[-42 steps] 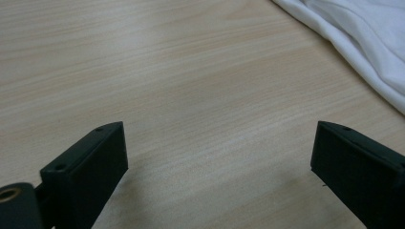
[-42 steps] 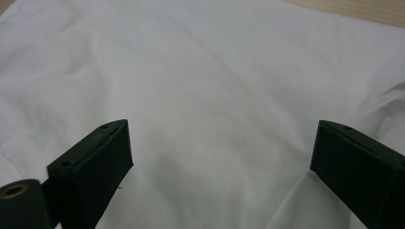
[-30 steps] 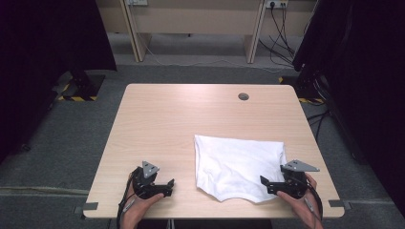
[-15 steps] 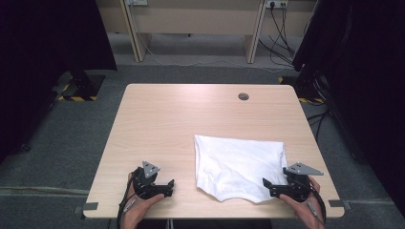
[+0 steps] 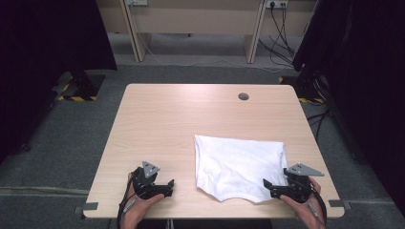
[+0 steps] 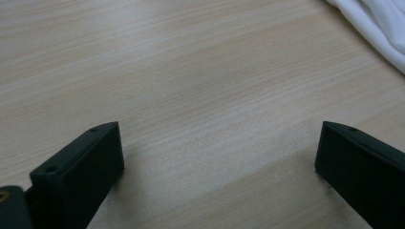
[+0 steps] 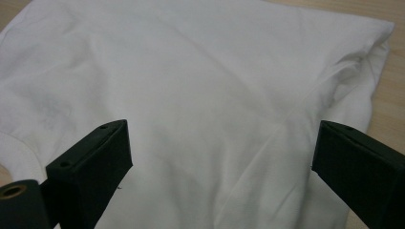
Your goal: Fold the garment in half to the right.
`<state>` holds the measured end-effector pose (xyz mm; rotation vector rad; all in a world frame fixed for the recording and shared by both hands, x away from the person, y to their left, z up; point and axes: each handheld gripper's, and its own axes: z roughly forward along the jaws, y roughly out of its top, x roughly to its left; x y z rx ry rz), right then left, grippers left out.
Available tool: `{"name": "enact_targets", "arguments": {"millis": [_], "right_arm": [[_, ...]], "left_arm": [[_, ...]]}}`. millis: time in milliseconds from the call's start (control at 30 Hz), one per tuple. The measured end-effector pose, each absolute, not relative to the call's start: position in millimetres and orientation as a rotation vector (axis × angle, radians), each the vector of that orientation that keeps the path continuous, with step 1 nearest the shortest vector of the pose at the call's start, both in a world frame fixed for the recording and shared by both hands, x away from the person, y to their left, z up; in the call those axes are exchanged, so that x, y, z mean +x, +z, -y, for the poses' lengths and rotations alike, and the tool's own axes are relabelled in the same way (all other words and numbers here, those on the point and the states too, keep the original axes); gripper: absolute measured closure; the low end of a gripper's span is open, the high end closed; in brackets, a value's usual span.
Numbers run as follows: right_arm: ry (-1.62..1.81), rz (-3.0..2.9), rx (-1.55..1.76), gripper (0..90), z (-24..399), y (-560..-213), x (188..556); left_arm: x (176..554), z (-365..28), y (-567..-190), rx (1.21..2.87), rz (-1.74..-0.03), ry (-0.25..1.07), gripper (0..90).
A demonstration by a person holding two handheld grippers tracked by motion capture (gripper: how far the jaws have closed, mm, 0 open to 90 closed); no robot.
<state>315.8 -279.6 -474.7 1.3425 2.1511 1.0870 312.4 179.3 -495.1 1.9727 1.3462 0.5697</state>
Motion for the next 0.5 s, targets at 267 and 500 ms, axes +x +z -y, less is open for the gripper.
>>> {"name": "enact_targets", "arguments": {"millis": [267, 500], "right_arm": [[1.089, -2.148, 1.343, 6.1, 279.6, -474.0, 314.2], [1.107, -2.140, 1.329, 6.1, 278.0, -470.0, 312.8]], "left_arm": [[312.4, -179.3, -495.1, 1.972, -1.348, 0.570, 1.4], [312.4, -179.3, -495.1, 1.972, -1.348, 0.571, 1.4]]}}
